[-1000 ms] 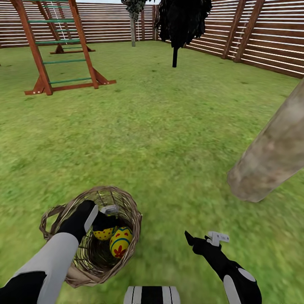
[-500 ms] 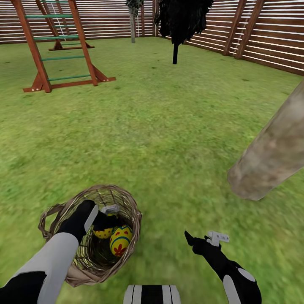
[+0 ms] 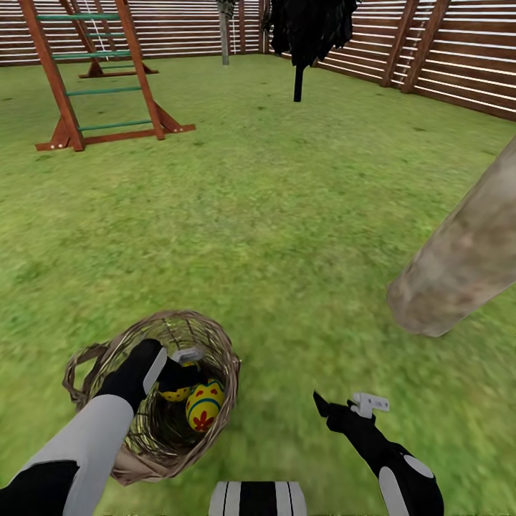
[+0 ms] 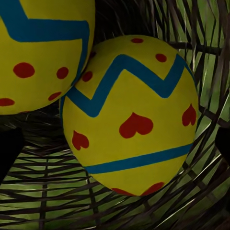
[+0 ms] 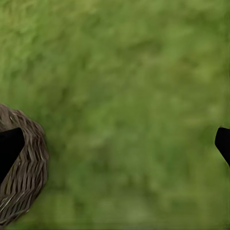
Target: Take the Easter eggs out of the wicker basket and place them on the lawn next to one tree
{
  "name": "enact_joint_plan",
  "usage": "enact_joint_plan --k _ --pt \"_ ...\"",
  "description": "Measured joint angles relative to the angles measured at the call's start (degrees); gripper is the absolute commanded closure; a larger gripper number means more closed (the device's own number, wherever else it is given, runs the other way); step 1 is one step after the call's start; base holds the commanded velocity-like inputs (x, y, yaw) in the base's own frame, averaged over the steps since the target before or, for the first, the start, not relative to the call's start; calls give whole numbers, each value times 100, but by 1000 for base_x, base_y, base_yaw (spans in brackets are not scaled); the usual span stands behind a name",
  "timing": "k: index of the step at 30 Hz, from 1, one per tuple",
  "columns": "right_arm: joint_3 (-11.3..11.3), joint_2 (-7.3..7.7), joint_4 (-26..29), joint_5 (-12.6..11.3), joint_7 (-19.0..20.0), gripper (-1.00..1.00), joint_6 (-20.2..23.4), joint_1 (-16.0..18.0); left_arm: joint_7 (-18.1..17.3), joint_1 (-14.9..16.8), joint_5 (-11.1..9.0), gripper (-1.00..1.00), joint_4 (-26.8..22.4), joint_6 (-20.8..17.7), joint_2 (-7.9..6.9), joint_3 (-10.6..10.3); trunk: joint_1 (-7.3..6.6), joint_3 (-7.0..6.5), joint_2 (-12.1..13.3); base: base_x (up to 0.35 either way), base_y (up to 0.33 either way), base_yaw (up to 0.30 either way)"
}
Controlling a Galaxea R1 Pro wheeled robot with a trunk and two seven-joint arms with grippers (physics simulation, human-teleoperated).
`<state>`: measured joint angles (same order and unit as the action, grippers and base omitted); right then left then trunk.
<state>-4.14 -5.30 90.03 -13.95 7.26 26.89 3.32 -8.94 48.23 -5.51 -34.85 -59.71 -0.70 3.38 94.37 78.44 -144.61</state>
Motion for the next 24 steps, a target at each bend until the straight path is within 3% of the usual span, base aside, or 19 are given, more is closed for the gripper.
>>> enact_joint_plan --k 8,12,24 --pt "0 0 0 -1 -2 -100 0 0 -3 0 -11 -100 0 0 0 -2 0 1 0 0 0 0" --pt "0 0 0 0 0 -100 0 0 -3 -5 -12 -100 2 0 0 -3 10 89 -5 0 0 0" --pt "-9 0 0 0 0 -100 0 0 -3 -7 -16 -100 0 0 0 -4 15 133 -8 0 0 0"
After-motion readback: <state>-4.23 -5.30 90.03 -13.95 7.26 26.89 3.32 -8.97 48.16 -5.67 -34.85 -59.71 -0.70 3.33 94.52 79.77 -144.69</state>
